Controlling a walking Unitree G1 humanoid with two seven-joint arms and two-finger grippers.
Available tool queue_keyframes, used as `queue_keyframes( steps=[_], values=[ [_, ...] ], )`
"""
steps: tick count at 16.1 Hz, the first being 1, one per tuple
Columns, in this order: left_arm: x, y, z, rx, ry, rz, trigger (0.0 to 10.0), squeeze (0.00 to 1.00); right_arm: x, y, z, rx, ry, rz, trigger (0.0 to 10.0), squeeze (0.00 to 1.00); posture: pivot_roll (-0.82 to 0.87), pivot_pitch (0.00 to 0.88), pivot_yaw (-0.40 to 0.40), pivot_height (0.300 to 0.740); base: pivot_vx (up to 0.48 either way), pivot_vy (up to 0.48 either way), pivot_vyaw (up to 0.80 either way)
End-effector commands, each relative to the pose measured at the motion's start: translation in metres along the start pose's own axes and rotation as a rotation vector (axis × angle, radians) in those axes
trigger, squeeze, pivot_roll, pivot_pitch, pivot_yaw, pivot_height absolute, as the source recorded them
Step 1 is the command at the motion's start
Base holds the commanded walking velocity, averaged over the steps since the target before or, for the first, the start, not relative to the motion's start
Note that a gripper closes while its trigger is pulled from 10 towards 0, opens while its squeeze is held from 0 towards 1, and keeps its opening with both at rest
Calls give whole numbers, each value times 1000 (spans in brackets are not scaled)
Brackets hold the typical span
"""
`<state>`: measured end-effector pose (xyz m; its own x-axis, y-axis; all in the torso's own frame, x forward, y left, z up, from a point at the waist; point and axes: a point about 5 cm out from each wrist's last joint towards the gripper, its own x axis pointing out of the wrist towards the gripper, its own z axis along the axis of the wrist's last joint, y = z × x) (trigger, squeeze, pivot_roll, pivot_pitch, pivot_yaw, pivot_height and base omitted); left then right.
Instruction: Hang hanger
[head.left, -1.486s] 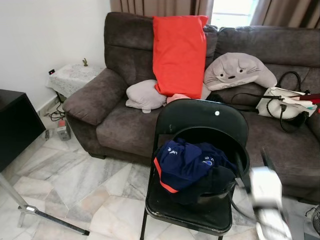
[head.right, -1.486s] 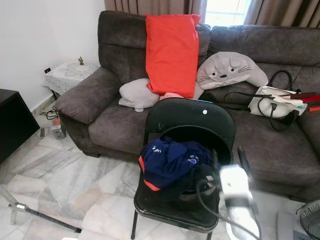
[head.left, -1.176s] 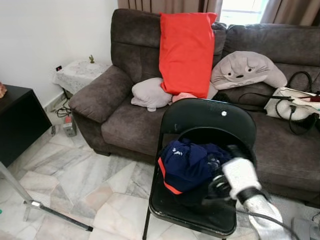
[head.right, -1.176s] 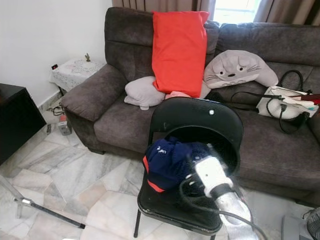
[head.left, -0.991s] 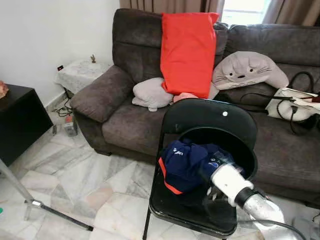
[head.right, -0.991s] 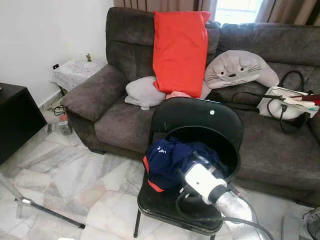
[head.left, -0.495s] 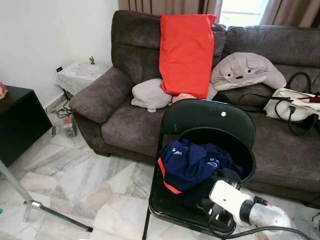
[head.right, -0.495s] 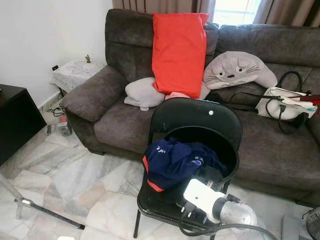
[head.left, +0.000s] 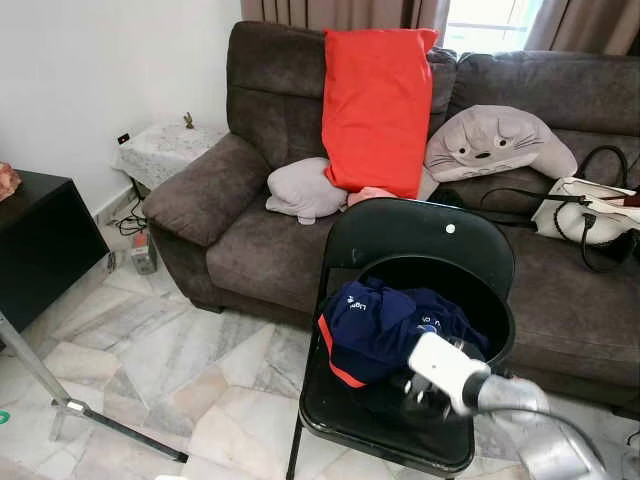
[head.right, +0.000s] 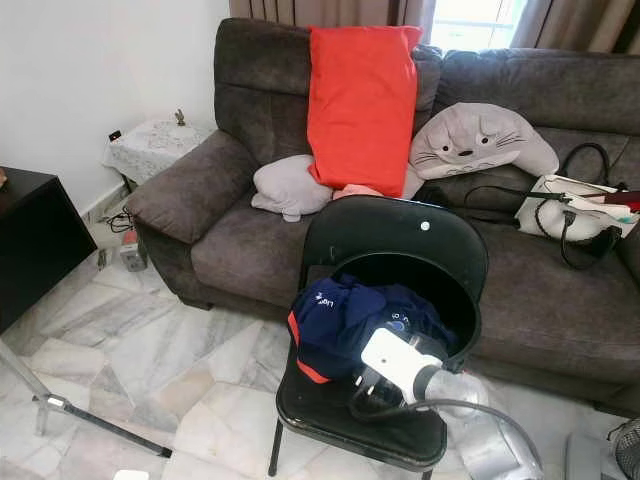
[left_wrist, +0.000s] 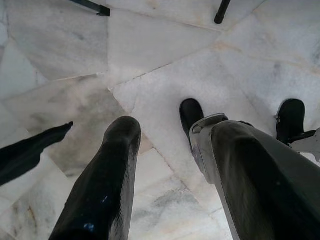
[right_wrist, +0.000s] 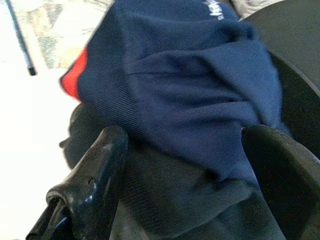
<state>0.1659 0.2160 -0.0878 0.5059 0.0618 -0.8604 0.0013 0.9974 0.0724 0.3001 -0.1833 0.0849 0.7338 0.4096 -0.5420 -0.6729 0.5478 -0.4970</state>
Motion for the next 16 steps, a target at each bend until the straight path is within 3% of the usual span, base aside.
queue_keyframes(
  steps=[1, 2, 3, 4, 5, 6, 7, 11, 12, 13, 16],
  values=[
    [0, -1, -1, 15, 16, 0, 10000, 0, 2, 1, 1, -12, -4, 6, 10000, 0, -111, 0, 45, 740, 0, 0, 0],
    [0, -1, -2, 16, 17, 0, 10000, 0, 5, 1, 3, -23, -8, 9, 10000, 0, -109, 0, 45, 740, 0, 0, 0],
    [0, -1, -3, 18, 18, -1, 10000, 0, 7, 1, 5, -26, -17, 13, 9176, 0, -107, 0, 44, 740, 0, 0, 0],
    [0, -1, -3, 17, 18, -1, 10000, 0, 9, 0, 6, -22, -21, 9, 0, 0, -104, 0, 44, 740, 0, 0, 0],
    [0, -2, -3, 15, 17, -1, 10000, 0, 11, -1, 6, -20, -24, 3, 0, 0, -102, 0, 40, 740, 0, 0, 0],
    [0, -2, -5, 14, 19, -2, 10000, 0, 13, 0, 7, -30, -27, 20, 8196, 0, -100, 0, 38, 740, 0, 0, 0],
    [0, -3, -5, 12, 20, -1, 10000, 0, 14, 0, 6, -44, -18, 40, 10000, 0, -101, 0, 36, 740, 0, 0, 0],
    [0, -4, -5, 6, 18, 0, 10000, 0, 18, -2, 8, -49, -23, 27, 10000, 0, -99, 0, 33, 740, 0, 0, 0],
    [0, -4, -5, 5, 18, 0, 10000, 0, 19, -3, 11, -43, -39, 22, 2863, 0, -100, 0, 34, 740, 0, 0, 0],
    [0, -4, -5, 12, 18, 0, 10000, 0, 20, -2, 14, -49, -56, 35, 0, 0, -100, 0, 34, 740, 0, 0, 0],
    [0, -4, -5, 16, 20, 2, 10000, 0, 22, 0, 18, -60, -83, 35, 0, 0, -102, 0, 34, 740, 0, 0, 0]
  ],
)
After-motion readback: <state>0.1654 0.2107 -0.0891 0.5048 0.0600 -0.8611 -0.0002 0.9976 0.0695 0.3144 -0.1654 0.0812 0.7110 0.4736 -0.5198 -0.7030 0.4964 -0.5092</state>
